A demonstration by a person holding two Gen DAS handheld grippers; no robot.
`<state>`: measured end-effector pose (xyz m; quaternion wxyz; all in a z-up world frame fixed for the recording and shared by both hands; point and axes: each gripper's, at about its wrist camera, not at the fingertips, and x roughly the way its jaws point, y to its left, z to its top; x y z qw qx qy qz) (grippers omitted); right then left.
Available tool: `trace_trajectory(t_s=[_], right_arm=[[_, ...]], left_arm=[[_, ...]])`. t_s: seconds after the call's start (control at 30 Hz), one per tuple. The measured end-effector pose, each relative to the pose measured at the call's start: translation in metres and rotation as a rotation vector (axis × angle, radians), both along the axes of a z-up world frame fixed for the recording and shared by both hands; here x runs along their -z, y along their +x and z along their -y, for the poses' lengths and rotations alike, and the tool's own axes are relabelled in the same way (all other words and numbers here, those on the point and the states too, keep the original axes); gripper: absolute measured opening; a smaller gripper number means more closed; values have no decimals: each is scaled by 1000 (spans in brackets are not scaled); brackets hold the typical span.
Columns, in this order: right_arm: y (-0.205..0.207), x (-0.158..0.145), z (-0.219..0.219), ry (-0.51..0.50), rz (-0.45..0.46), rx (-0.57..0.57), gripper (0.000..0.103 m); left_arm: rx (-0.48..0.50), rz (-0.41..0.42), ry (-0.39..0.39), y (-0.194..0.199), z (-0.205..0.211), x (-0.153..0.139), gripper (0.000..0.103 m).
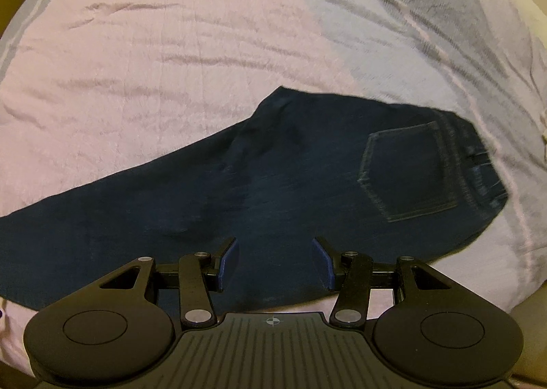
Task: Fold clothes
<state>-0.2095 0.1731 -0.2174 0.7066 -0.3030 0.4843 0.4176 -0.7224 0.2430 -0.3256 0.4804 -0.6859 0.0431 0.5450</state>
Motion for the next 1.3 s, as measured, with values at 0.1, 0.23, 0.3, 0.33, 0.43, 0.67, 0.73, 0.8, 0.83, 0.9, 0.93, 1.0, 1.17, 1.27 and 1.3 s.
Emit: trace_trajectory(t_s=[0.1, 0.23, 0.3, 0.33, 0.43, 0.67, 0.73, 0.8, 0.83, 0.9, 0.93, 1.0, 1.17, 1.27, 1.3], right_arm=[[-3, 16, -5, 0, -19, 15, 51], [-10, 36, -6, -14, -40, 21, 51], [-15, 45, -5, -23, -43, 12, 51], [-16, 50, -3, -31, -42, 11, 51], [-18, 61, 1, -41, -41, 18, 51], [-10, 74, 7, 22, -16, 81, 51], [-6, 79, 7, 26, -19, 96, 51], [-5, 86, 6, 13, -22, 100, 51], [-5, 89, 7, 10, -24, 99, 51], [-9, 95, 8, 10, -20, 84, 51], [-11, 98, 9, 11, -13, 73, 51], [-13, 101, 9, 14, 0, 52, 51], [-11, 106, 6, 32, 10, 13, 51], [-5, 108, 5, 44, 0, 8, 51], [-4, 108, 5, 47, -4, 5, 51]], left_arm=[[-7, 22, 30, -3, -1, 10, 41], [-44, 63, 82, -8, 0, 23, 41], [-52, 81, 93, -10, 1, 28, 41], [-55, 86, 102, -11, 2, 31, 41], [-72, 103, 130, -14, 6, 37, 40], [-82, 139, 222, -15, 14, 34, 40], [-81, 140, 240, -15, 15, 33, 40], [-84, 136, 252, -14, 15, 34, 40], [-85, 135, 258, -13, 15, 34, 40], [-88, 132, 271, -12, 15, 34, 40], [-89, 130, 277, -12, 15, 35, 39], [-92, 127, 289, -11, 15, 35, 37], [-104, 118, 302, -8, 17, 39, 37], [-116, 112, 295, -6, 19, 45, 37], [-120, 111, 293, -6, 20, 46, 35]])
